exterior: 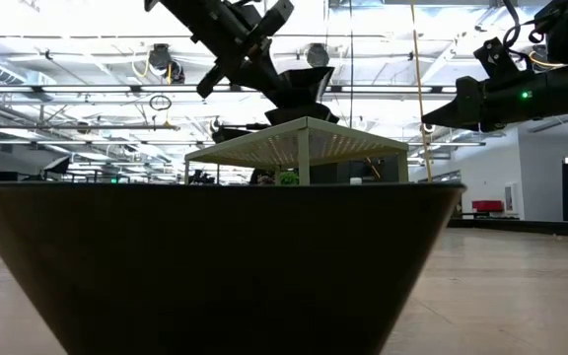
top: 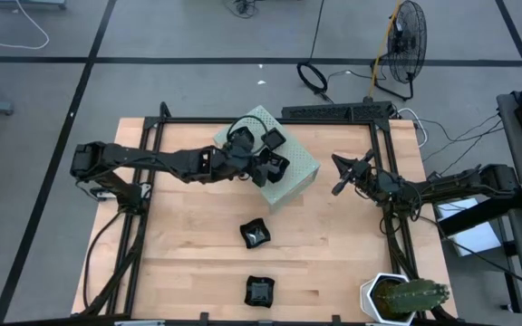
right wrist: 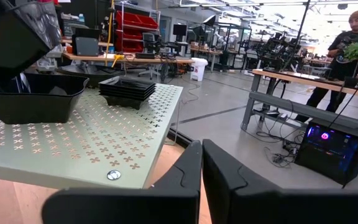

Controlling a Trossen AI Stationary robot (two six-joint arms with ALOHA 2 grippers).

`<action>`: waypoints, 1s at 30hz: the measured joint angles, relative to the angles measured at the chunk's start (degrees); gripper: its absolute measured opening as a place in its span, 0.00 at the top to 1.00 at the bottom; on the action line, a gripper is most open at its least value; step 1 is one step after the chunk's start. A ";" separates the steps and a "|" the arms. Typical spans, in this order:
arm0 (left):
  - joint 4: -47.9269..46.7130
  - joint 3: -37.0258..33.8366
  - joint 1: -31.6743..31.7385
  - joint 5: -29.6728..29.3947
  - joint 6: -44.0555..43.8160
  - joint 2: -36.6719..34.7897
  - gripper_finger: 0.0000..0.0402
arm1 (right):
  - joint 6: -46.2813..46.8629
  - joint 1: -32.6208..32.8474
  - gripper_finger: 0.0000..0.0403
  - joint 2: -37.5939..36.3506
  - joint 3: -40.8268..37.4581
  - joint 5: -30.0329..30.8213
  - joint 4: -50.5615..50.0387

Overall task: Pick & Place Mini shaped plates
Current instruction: Stack the distorted square plate on top of the other distorted square plate on the shelf

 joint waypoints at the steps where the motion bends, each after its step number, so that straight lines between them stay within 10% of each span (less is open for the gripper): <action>1: 0.02 0.00 0.00 0.03 0.53 0.00 0.97 | 0.00 -0.02 0.99 0.00 0.00 -0.02 0.00; 20: 0.47 0.00 -0.55 -0.35 2.04 0.00 0.73 | 0.00 -0.01 0.99 0.00 -0.01 -0.01 -0.02; 30: -0.33 0.00 -11.73 6.86 5.51 0.51 0.65 | 0.00 -0.01 0.99 0.00 -0.01 -0.01 -0.01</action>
